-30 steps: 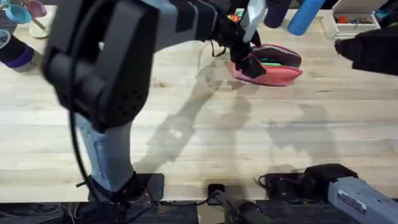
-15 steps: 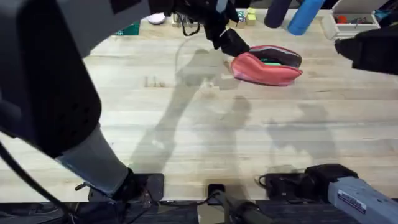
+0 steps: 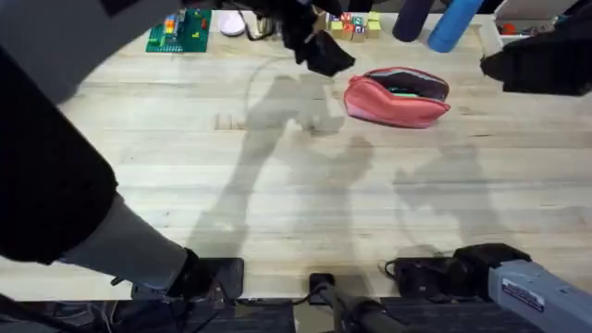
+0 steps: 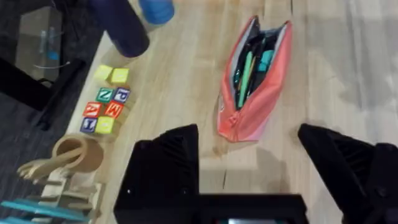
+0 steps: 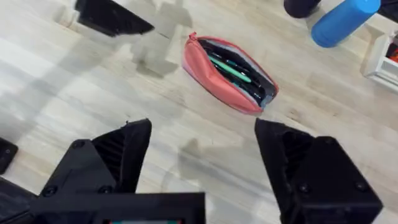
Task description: Unzip the bag, pick up the pens from the table one at a time and place them inside, then zip the bag closed.
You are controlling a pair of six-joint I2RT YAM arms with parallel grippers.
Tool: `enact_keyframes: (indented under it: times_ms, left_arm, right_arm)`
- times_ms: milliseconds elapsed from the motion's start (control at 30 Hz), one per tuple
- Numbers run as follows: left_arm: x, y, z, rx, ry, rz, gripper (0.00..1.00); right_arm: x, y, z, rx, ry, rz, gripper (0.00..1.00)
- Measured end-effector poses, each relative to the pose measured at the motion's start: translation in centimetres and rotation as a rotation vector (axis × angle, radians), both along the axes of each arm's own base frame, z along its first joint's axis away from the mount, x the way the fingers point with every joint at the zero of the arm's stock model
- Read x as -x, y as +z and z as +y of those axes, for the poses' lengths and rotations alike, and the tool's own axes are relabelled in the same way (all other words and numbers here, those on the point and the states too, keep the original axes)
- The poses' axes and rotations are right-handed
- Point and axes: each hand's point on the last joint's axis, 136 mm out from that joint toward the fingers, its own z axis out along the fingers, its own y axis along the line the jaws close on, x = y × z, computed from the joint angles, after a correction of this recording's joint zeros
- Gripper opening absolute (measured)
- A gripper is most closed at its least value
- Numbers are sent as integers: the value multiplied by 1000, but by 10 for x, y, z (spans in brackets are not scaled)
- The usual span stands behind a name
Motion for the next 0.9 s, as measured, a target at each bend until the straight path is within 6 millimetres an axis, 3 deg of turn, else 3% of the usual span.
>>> enact_keyframes:
  times_ms: [233,367,900]
  left_arm:
    - [-9,-9,41,58,44,45,993]
    - [-8,-15,55,91,48,75,993]
    - [-4,-13,58,116,33,90,993]
  right_arm:
    - [-6,-6,1,1,-2,27,997]
    - [-11,-9,1,2,-3,45,997]
    - [-21,-4,2,-1,-3,6,996]
